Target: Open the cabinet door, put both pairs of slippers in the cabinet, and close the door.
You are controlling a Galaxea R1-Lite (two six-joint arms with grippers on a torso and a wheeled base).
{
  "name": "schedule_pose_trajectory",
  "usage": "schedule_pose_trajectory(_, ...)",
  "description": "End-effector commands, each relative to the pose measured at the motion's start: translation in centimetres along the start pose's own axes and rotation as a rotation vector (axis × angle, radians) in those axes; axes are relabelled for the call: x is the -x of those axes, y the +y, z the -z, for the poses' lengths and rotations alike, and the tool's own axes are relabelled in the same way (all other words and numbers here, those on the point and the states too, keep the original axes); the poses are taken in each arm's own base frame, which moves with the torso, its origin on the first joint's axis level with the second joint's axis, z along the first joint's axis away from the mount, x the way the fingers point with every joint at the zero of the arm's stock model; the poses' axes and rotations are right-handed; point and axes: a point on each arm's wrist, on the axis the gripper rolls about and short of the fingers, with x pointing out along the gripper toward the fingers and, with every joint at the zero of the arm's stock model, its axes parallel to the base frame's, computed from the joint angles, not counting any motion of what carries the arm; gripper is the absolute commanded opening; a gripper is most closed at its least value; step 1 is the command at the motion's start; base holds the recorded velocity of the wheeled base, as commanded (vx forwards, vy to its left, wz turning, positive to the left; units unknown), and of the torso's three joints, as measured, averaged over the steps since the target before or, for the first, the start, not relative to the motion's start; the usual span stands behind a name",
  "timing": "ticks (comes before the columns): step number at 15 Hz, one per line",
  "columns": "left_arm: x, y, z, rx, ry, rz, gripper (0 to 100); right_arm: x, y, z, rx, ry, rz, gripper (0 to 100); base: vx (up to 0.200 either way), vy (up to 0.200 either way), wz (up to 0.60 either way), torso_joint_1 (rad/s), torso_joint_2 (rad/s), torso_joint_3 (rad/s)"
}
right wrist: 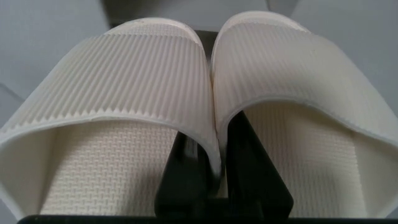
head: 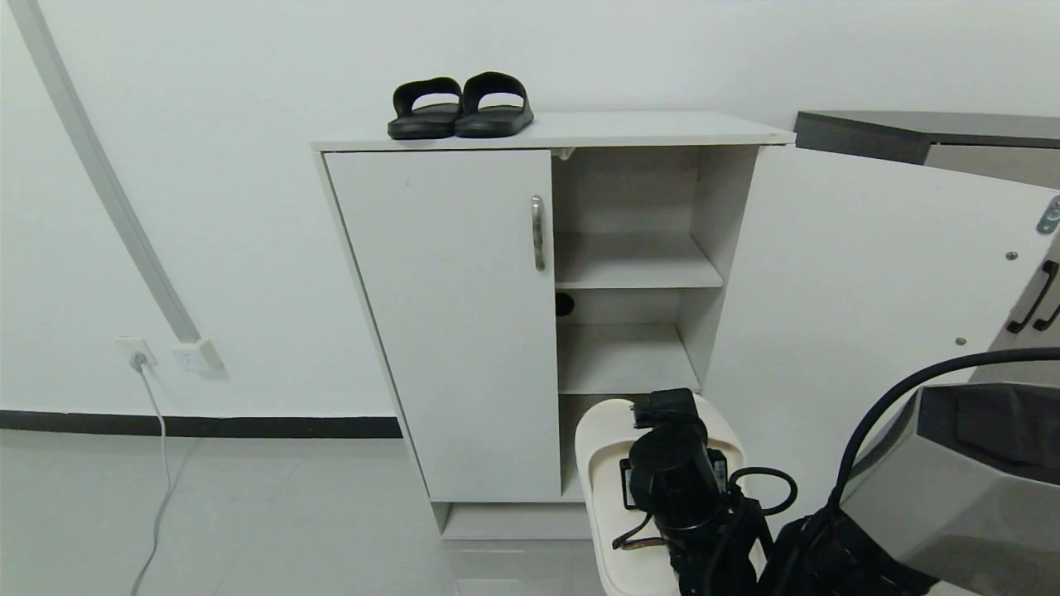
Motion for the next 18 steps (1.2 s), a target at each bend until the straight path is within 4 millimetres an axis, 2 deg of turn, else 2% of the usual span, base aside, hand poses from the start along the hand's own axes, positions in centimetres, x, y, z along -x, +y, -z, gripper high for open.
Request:
schedule_pose_trajectory(1, 0.0, 0.0, 0.0, -0.001, 0.002, 0.0, 0, -0.4, -0.2, 0.2, 0.002, 0.005, 0.01, 0, 0.0, 0.0, 0.0, 0.0, 0.0, 0.0)
schedule_pose_trajectory(10, 0.0, 0.0, 0.0, 0.0, 0.002, 0.0, 0, -1.2, -0.3, 0.7, 0.01, 0.017, 0.026, 0, 0.0, 0.0, 0.0, 0.0, 0.0, 0.0)
schedule_pose_trajectory(15, 0.0, 0.0, 0.0, 0.0, 0.002, 0.0, 0, -3.7, 0.2, 2.1, -0.006, 0.012, 0.046, 0, 0.0, 0.0, 0.0, 0.0, 0.0, 0.0)
schedule_pose_trajectory(18, 0.0, 0.0, 0.0, -0.001, 0.002, 0.0, 0, -4.1, 0.4, 2.7, -0.01, 0.006, 0.046, 0, 0.0, 0.0, 0.0, 0.0, 0.0, 0.0)
